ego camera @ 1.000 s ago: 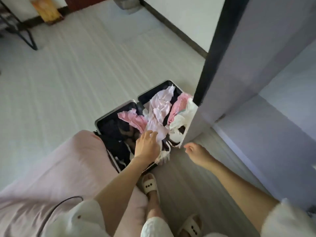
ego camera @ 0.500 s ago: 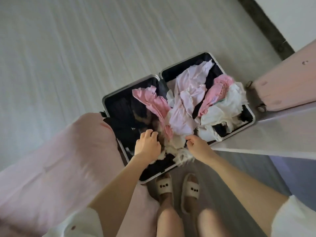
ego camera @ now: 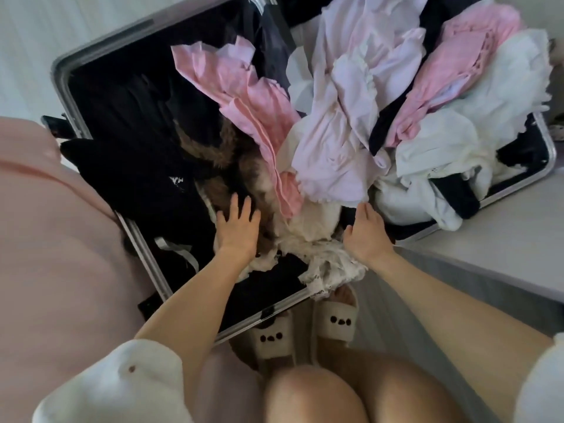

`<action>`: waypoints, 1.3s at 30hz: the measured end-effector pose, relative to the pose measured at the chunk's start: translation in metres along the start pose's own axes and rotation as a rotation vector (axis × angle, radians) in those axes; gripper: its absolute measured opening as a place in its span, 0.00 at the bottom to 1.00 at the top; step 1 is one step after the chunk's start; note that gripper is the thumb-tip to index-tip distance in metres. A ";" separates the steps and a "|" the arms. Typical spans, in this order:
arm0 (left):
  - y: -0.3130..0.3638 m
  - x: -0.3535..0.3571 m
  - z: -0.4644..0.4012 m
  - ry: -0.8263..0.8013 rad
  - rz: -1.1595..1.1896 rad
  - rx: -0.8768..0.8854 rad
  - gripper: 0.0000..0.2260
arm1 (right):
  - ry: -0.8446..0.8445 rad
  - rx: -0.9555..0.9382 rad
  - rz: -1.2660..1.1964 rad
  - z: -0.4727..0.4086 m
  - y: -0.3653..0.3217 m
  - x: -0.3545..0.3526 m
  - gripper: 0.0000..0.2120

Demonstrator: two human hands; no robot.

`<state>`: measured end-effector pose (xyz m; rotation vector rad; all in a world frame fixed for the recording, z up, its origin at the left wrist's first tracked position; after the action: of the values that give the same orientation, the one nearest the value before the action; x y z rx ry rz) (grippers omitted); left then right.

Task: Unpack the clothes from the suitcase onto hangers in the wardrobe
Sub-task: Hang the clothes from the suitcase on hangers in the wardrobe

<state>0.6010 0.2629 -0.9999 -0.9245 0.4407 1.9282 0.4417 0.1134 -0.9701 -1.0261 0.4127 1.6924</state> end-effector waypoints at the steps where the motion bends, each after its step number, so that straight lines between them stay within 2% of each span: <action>1: -0.001 0.001 -0.003 0.025 -0.008 -0.016 0.26 | -0.028 0.022 -0.014 -0.001 0.004 0.006 0.30; 3: -0.003 -0.006 -0.002 0.077 0.026 -0.032 0.17 | -0.106 0.053 -0.022 0.002 0.011 0.015 0.31; 5: -0.004 -0.023 0.004 0.132 0.086 -0.017 0.13 | -0.174 0.072 -0.023 0.008 0.012 0.010 0.28; 7: -0.005 -0.050 0.018 0.182 0.160 -0.014 0.13 | -0.226 0.107 -0.065 0.021 0.010 -0.004 0.26; 11: -0.008 -0.113 0.055 0.246 0.469 -0.132 0.12 | -0.261 0.131 -0.174 0.059 -0.012 -0.050 0.24; 15: -0.017 -0.191 0.103 0.294 0.798 -0.233 0.15 | -0.281 0.050 -0.320 0.108 -0.062 -0.118 0.26; 18: -0.029 -0.254 0.143 0.361 0.998 -0.262 0.15 | -0.223 -0.006 -0.477 0.141 -0.099 -0.176 0.29; 22: -0.041 -0.340 0.207 0.476 1.011 -0.131 0.16 | -0.146 -0.149 -0.682 0.188 -0.147 -0.267 0.36; 25: -0.038 -0.401 0.263 0.547 0.984 0.015 0.14 | -0.087 -0.234 -0.747 0.227 -0.172 -0.324 0.37; 27: -0.028 -0.441 0.296 0.615 1.002 0.119 0.13 | -0.034 -0.275 -0.772 0.250 -0.181 -0.355 0.32; 30: -0.008 -0.492 0.355 0.701 1.051 0.251 0.09 | 0.037 -0.282 -0.824 0.298 -0.176 -0.404 0.19; 33: 0.005 -0.500 0.388 0.672 1.107 0.262 0.06 | 0.080 -0.249 -0.881 0.335 -0.155 -0.424 0.13; 37: 0.045 -0.482 0.425 0.519 1.011 0.319 0.01 | 0.096 -0.165 -0.845 0.384 -0.107 -0.427 0.15; 39: 0.069 -0.468 0.439 0.415 1.056 0.311 0.03 | 0.131 -0.138 -0.785 0.407 -0.077 -0.427 0.19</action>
<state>0.4924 0.2274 -0.3643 -0.9627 1.6864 2.4353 0.3659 0.1696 -0.3829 -1.1992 -0.0417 0.9582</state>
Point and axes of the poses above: each hand's wrist, its own z-axis away from the middle knuckle, its own x-axis out of the palm, y = z × x, the point moved 7 cm from there along -z, towards the middle knuckle, and after that the axes turned 13 degrees about y, right-handed, at the moved point
